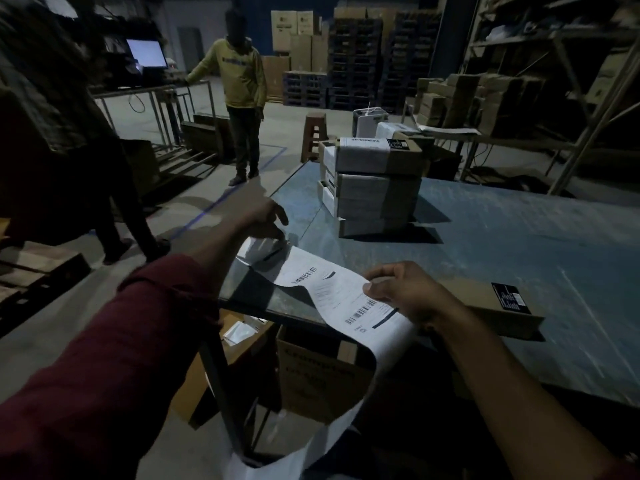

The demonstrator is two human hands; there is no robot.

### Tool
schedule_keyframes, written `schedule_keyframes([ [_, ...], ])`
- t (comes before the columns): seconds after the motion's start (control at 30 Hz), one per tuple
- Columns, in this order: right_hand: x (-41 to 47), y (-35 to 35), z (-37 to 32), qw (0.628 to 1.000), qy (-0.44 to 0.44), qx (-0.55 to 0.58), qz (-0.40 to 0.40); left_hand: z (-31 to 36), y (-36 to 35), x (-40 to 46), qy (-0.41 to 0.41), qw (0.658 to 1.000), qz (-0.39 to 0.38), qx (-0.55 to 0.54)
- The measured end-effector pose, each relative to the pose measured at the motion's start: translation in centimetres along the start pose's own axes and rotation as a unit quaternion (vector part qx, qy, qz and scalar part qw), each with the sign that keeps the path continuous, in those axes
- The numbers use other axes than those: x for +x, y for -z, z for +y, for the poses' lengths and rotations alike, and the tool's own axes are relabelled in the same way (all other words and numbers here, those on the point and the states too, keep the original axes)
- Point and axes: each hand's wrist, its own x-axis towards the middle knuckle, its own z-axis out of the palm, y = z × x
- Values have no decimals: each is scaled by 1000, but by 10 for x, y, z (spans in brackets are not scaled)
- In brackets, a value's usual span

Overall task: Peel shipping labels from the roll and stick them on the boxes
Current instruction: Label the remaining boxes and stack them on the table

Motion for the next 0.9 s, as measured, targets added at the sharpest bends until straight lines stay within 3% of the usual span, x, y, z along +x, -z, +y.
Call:
schedule_keyframes([
  [0.03, 0, -3, 5, 1000, 6, -8, 11, 8, -7, -6, -1, 999, 30, 13],
  [0.13, -4, -4, 16, 999, 19, -33, 35, 38, -31, -43, -27, 975, 219, -22],
  [0.2, -8, -4, 19, 997, 32, -63, 41, 67, -40, -87, -54, 950, 280, -130],
  [0.3, -14, -4, 21, 994, 51, -81, 53, 113, -53, -170, -99, 911, 273, -293],
  [0.37, -17, -6, 20, 995, 56, -70, 49, 138, -73, -217, -127, 905, 255, -316],
  [0.5, -30, -5, 19, 998, 45, 46, 14, 157, -108, -261, -116, 936, 228, -243],
  [0.63, -50, 3, 28, 964, 9, 231, -134, 152, -115, -263, -101, 946, 233, -200],
  [0.77, -52, 8, 44, 950, 20, 240, -200, 149, -113, -256, -94, 949, 239, -183],
  [0.9, -54, 14, 55, 970, 45, 188, -149, 150, -111, -258, -107, 952, 242, -157],
])
